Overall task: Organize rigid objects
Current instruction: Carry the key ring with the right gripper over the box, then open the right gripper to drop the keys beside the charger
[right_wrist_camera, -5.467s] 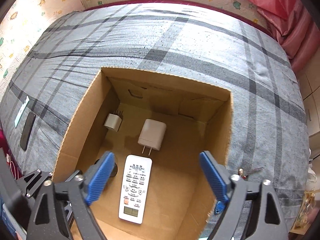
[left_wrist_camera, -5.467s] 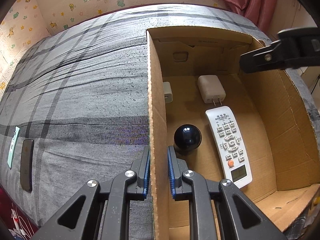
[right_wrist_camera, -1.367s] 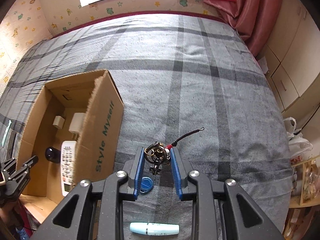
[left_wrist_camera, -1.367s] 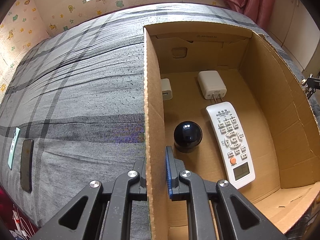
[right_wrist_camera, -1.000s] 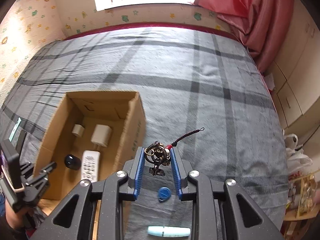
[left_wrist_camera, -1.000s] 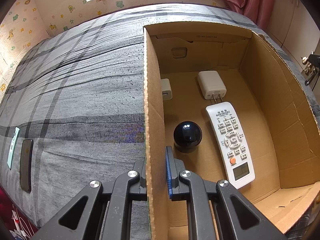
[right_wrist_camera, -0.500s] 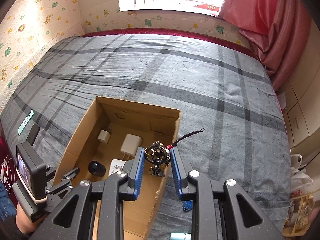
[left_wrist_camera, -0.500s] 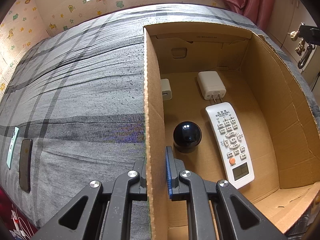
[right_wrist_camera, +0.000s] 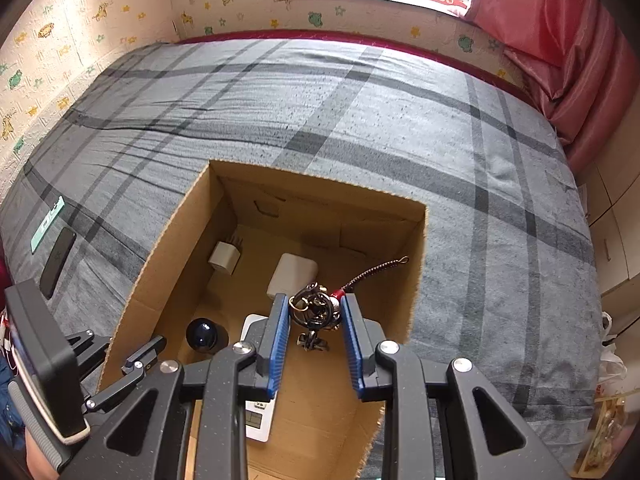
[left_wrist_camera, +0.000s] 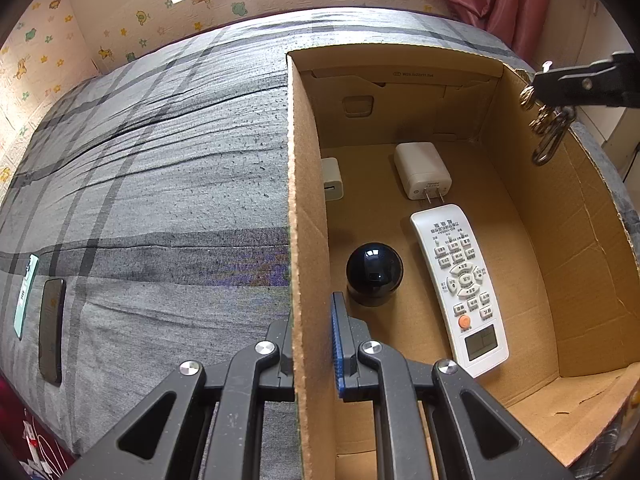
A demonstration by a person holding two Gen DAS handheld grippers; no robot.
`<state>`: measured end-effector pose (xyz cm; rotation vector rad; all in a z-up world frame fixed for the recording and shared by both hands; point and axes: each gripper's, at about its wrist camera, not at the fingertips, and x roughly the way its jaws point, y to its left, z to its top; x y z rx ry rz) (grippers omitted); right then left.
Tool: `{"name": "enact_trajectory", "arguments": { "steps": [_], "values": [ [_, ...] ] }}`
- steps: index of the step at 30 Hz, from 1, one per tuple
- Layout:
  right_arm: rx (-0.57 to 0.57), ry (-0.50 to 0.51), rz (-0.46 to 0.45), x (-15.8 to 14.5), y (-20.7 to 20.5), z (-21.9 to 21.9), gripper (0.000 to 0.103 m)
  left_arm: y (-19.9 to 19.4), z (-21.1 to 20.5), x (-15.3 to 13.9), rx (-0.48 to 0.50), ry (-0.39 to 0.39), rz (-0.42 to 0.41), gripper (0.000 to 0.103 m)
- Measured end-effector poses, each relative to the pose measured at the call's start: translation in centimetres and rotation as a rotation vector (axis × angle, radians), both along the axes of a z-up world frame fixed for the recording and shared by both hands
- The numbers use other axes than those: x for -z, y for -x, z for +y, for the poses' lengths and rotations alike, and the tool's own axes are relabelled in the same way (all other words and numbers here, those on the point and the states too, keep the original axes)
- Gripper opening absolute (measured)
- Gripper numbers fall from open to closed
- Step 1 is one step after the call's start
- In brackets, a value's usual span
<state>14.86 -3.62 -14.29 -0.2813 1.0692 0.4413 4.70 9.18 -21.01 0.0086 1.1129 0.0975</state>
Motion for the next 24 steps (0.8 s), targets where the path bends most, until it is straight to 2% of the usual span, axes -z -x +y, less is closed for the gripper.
{"name": "enact_trajectory", "arguments": {
  "steps": [15, 24],
  "values": [
    [0.032, 0.070, 0.098, 6.7, -1.9, 1.6, 0.027, 0.0, 0.0, -0.1, -0.001, 0.006, -0.001, 0.012],
    [0.020, 0.102, 0.102, 8.3, -2.0, 2.1, 0.028, 0.1, 0.0, -0.1, 0.000, 0.003, -0.003, 0.012]
  ]
}}
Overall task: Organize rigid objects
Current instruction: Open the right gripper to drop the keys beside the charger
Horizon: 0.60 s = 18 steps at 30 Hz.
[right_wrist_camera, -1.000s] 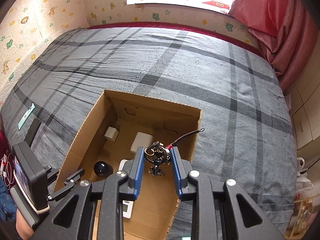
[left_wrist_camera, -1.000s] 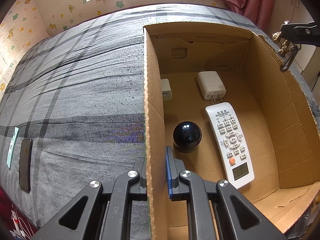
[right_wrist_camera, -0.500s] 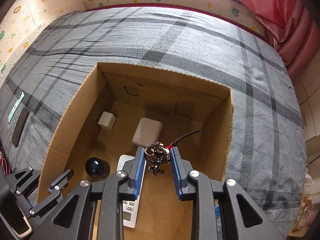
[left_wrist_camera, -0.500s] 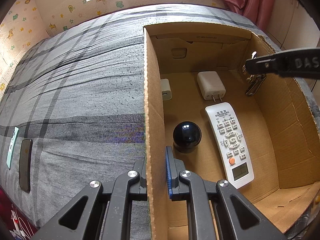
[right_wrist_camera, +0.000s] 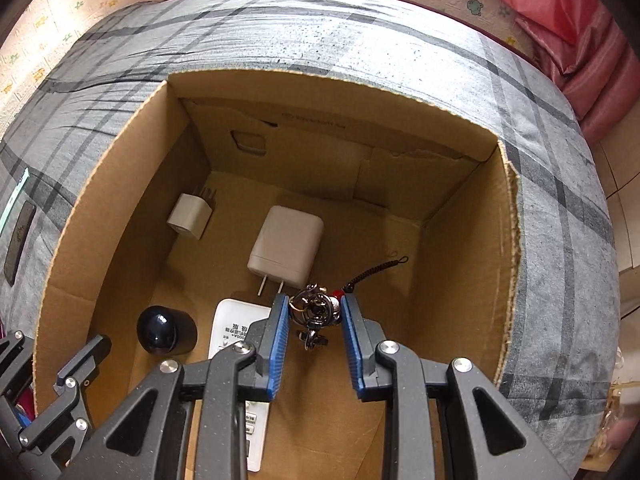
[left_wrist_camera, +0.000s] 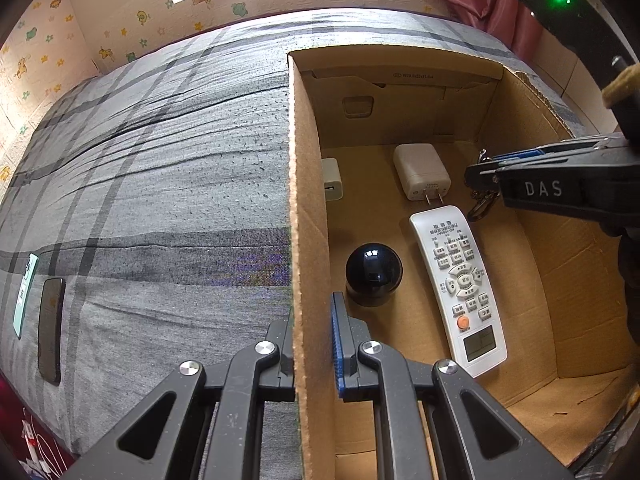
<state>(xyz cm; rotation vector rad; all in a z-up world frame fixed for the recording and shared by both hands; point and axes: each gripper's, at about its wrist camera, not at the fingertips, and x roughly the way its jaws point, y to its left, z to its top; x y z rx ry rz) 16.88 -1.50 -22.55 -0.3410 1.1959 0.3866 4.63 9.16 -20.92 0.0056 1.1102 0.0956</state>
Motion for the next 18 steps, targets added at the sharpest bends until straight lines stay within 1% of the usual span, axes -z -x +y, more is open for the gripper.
{"name": "enact_trajectory", "arguments": {
  "steps": [9, 18],
  "values": [
    [-0.004, -0.010, 0.007, 0.14, -0.13, -0.06, 0.028, 0.04, -0.06, -0.02, 0.001, -0.003, -0.001, 0.012],
    [-0.004, -0.020, -0.001, -0.61, 0.18, -0.36, 0.029, 0.04, 0.00, -0.03, 0.001, -0.002, 0.000, 0.012]
  ]
}}
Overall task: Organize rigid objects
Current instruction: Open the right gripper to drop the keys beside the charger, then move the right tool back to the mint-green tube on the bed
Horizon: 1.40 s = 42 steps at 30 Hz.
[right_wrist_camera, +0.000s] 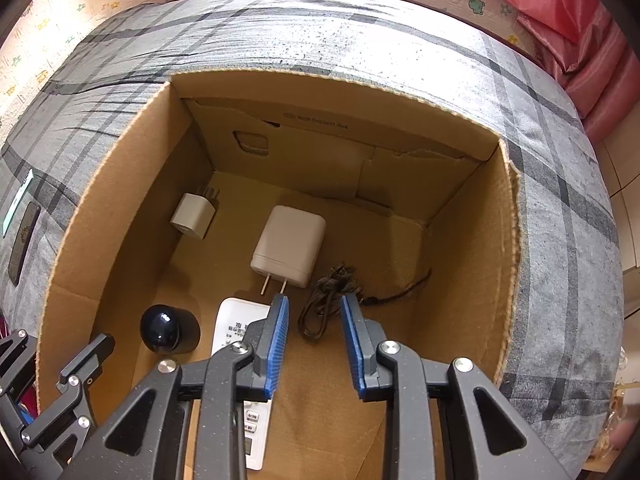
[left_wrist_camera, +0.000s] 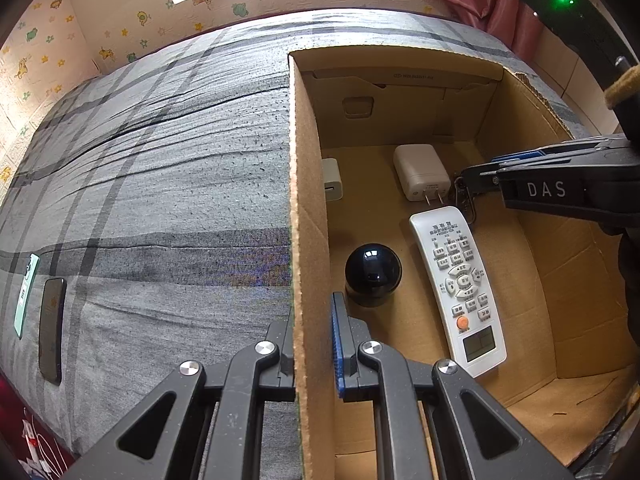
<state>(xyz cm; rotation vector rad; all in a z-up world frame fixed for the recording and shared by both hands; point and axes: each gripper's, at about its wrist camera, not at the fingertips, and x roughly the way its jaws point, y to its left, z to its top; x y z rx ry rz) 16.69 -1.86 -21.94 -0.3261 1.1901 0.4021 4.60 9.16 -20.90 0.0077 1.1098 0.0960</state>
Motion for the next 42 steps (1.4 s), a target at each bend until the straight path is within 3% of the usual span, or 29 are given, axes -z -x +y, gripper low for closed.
{"name": "enact_trajectory", "arguments": {
  "steps": [8, 12, 16, 25, 33, 42],
  "values": [
    [0.002, -0.036, -0.032, -2.3, 0.8, -0.4, 0.034, 0.1, 0.0, 0.0, 0.001, -0.003, 0.000, 0.012],
    [0.007, -0.062, -0.051, -3.9, 1.3, -1.0, 0.049, 0.1, 0.0, 0.0, 0.001, -0.004, 0.000, 0.012],
    [0.017, -0.101, -0.074, -5.8, 1.8, -1.8, 0.075, 0.1, 0.1, -0.1, 0.000, -0.003, 0.000, 0.012],
    [0.075, -0.118, -0.114, -9.3, 2.6, -4.4, 0.102, 0.1, 0.1, -0.1, 0.001, -0.005, 0.000, 0.012],
    [0.105, -0.141, -0.162, -11.3, 4.0, -8.5, 0.103, 0.1, 0.2, -0.1, 0.001, -0.006, 0.000, 0.012],
    [0.167, -0.124, -0.190, -10.9, 5.7, -13.9, 0.103, 0.1, 0.1, -0.2, 0.000, -0.008, 0.001, 0.012]
  ]
}}
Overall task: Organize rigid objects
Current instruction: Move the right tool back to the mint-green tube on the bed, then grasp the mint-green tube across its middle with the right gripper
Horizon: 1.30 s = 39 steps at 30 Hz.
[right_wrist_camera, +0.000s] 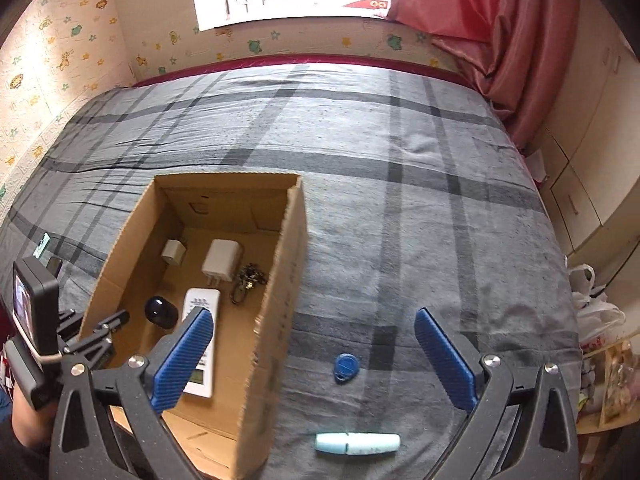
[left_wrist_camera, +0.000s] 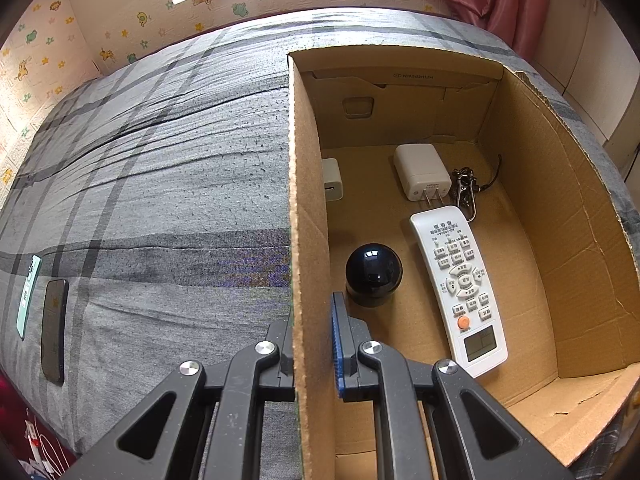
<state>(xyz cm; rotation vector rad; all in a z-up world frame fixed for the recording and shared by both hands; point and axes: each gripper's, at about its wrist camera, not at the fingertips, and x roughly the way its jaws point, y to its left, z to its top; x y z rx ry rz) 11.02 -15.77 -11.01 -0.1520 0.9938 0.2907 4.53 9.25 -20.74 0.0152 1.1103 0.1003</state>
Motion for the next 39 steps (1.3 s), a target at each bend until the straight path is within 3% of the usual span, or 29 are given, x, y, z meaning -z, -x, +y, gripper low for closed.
{"name": "enact_trajectory", "arguments": {
  "steps": [8, 18, 39],
  "values": [
    [0.068, -0.016, 0.009, 1.3, 1.4, -4.3, 0.103, -0.1, -0.2, 0.0, -0.002, -0.004, 0.003, 0.012],
    [0.098, 0.010, 0.075, 5.8, 2.9, -6.7, 0.103, -0.1, -0.4, -0.1, -0.003, -0.005, 0.003, 0.012],
    [0.078, 0.052, 0.165, 13.4, 6.3, -6.6, 0.103, -0.1, -0.4, -0.1, -0.004, -0.009, 0.003, 0.012]
  ]
}}
